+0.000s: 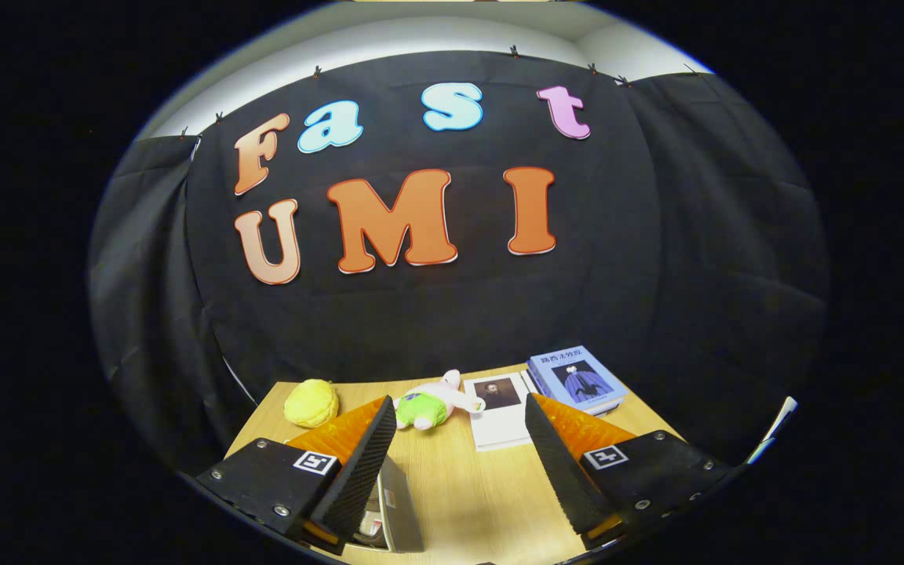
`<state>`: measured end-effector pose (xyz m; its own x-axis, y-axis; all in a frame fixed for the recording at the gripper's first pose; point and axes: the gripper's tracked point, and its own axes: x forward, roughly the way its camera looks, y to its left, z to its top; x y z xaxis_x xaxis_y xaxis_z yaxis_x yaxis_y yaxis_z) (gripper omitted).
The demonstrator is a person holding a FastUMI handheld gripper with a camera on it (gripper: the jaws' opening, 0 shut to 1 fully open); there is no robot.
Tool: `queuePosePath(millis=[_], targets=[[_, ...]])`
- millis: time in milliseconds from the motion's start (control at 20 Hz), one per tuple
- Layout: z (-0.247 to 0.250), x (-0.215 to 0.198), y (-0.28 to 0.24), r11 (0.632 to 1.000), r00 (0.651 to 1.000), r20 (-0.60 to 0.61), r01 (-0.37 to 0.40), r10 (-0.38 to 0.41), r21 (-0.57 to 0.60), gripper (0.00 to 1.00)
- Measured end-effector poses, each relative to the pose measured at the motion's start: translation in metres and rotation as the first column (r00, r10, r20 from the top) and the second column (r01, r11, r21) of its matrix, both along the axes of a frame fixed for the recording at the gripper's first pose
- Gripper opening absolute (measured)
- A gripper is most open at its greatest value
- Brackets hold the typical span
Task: Open the storage box then place both shoes into the box .Put the left shoe in first, then the right shoe, with the right side of both shoes facing outward in a uniform manner.
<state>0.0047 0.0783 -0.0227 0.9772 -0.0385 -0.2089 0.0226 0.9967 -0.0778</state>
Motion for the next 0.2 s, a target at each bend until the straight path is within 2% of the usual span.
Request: queuePosePath(millis=[200], targets=[[0.027,-0.007,-0.013,0.999,0.998,0.065,0.012,-0.009,-0.037,0.98]])
